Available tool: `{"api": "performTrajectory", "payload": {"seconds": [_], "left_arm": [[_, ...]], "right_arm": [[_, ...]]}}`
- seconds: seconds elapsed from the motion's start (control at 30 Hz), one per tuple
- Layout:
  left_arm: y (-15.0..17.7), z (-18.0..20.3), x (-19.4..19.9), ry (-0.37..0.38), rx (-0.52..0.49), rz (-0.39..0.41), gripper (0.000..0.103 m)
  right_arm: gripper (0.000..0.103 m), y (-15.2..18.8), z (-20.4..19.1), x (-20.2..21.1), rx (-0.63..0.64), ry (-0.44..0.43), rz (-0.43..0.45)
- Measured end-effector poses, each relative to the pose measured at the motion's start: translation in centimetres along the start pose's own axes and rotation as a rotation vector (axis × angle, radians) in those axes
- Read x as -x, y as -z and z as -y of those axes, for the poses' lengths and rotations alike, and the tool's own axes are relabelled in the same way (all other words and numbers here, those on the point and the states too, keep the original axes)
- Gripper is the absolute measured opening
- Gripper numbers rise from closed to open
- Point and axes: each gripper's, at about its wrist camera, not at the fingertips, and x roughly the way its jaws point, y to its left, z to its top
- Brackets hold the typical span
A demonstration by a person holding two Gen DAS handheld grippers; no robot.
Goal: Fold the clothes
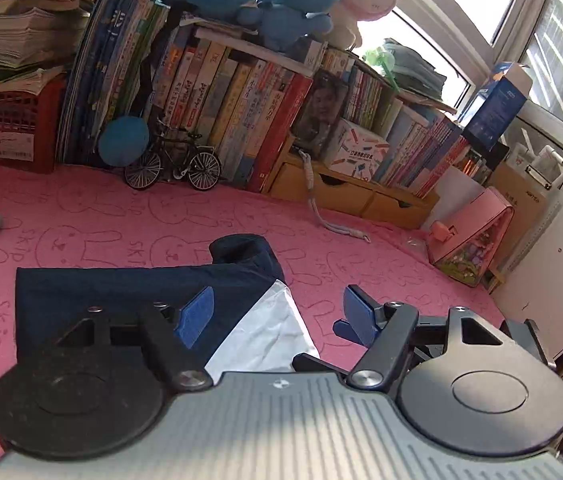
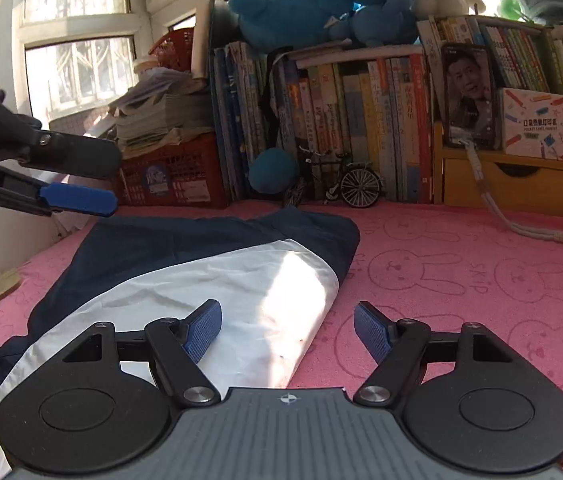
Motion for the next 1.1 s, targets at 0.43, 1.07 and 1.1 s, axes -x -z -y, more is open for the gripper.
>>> {"api": "performTrajectory", "payload": {"seconds": [0.43,1.07,1.1], "left_arm": [[-5.4,-2.8,-12.1,-0.042,0.338,-0.39,0.071],[-7.7,-5.5,-13.8,-0.094,0.356,-0.127,0.025],[-8.3,-5.4,-12.9,-0.147,0.33,-0.067,0.024]], "right_arm": [[0.089,1.2,0.2,-1.1,-0.049,-0.198,0.018],[0.096,1.0,-1.3,-1.2,0.018,-0.187,-0.025],[0.096,1.1,-1.3,-1.1,0.02,-0.187,-0.025]]}}
